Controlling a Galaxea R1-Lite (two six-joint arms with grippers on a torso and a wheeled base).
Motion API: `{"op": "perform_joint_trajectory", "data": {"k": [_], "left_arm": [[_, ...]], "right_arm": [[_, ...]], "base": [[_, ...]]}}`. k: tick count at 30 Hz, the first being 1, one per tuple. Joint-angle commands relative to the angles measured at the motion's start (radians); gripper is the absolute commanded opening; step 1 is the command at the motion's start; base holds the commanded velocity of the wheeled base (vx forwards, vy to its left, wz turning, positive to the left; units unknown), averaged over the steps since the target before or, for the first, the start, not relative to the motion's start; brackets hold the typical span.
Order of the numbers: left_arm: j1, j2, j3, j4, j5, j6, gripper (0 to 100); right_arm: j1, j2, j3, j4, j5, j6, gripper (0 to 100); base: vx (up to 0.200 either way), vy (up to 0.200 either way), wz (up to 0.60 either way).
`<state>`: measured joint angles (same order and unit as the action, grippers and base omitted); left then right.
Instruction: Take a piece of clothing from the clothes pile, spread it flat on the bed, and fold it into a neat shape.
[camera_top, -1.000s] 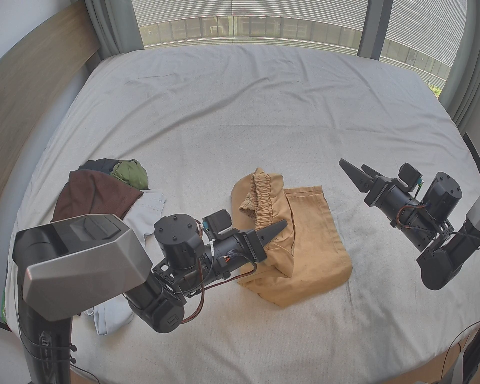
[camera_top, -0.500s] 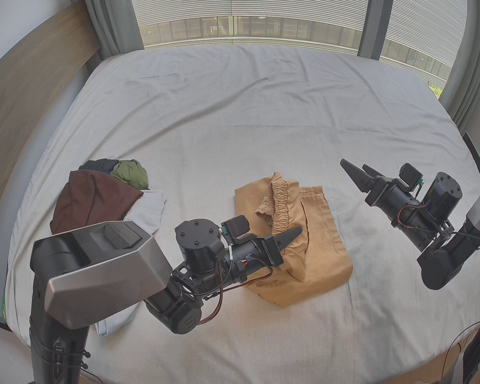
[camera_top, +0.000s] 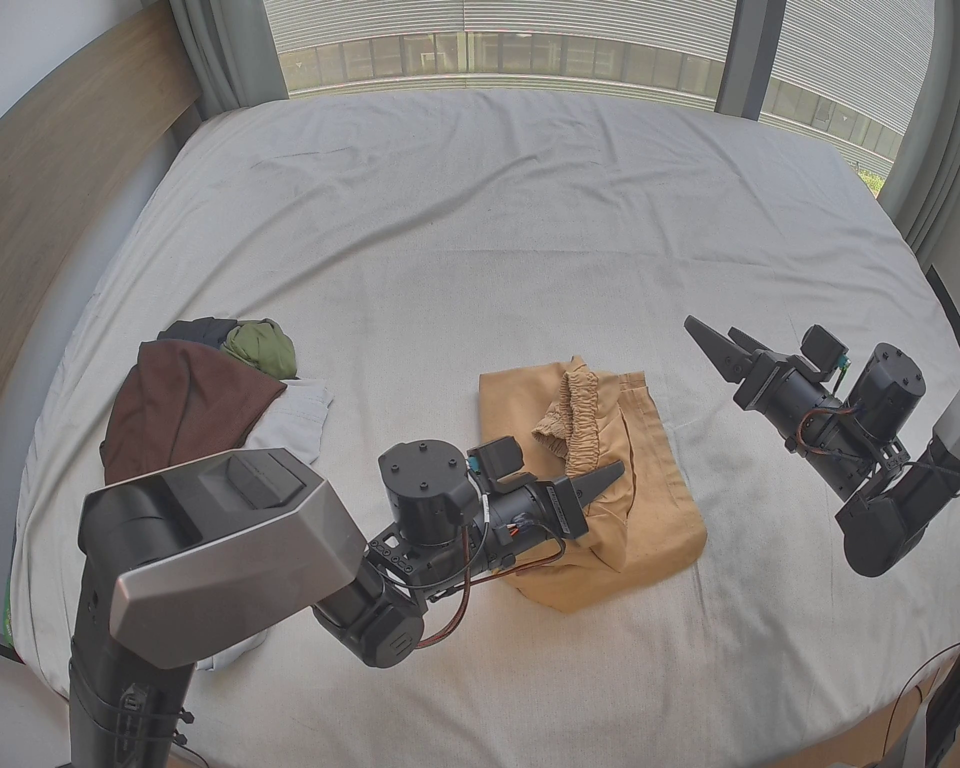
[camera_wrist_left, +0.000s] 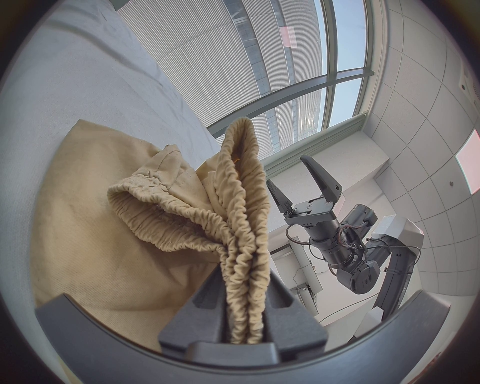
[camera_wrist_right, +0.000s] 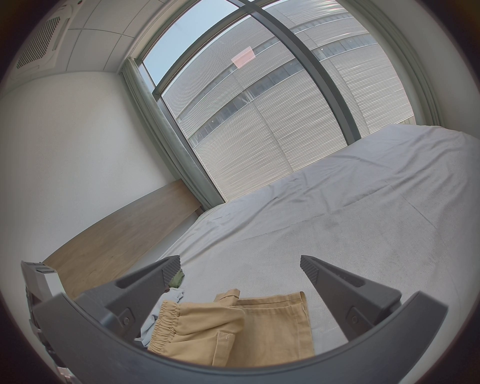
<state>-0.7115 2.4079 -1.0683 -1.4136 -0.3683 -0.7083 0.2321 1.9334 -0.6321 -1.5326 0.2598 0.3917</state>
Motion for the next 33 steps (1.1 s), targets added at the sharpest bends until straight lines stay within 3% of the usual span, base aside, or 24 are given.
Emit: {"op": "perform_joint_trajectory", "data": {"k": [1, 2, 3, 24, 33], "left_arm": [[0.003, 0.007, -0.001, 0.002, 0.0, 0.0, 0], [0.003, 0.01, -0.001, 0.001, 0.0, 0.0, 0], [0.004, 0.011, -0.001, 0.001, 0.0, 0.0, 100], [0.01, 0.008, 0.028, -0.038, 0.049, 0.004, 100], [0.03, -0.049, 0.146, -0.087, 0.046, 0.007, 100]], "right_arm": [[-0.002, 0.002, -0.001, 0.0, 0.001, 0.004, 100], [-0.002, 0.002, -0.001, 0.0, 0.001, 0.004, 100], [-0.002, 0.002, -0.001, -0.001, 0.001, 0.004, 100], [0.0, 0.006, 0.002, 0.0, 0.001, 0.004, 100], [0.003, 0.006, 0.005, -0.001, 0.001, 0.004, 100]], "base": [[0.0, 0.0, 0.0], [0.0, 0.0, 0.0], [0.0, 0.0, 0.0], [0.0, 0.0, 0.0], [0.0, 0.0, 0.0]]}}
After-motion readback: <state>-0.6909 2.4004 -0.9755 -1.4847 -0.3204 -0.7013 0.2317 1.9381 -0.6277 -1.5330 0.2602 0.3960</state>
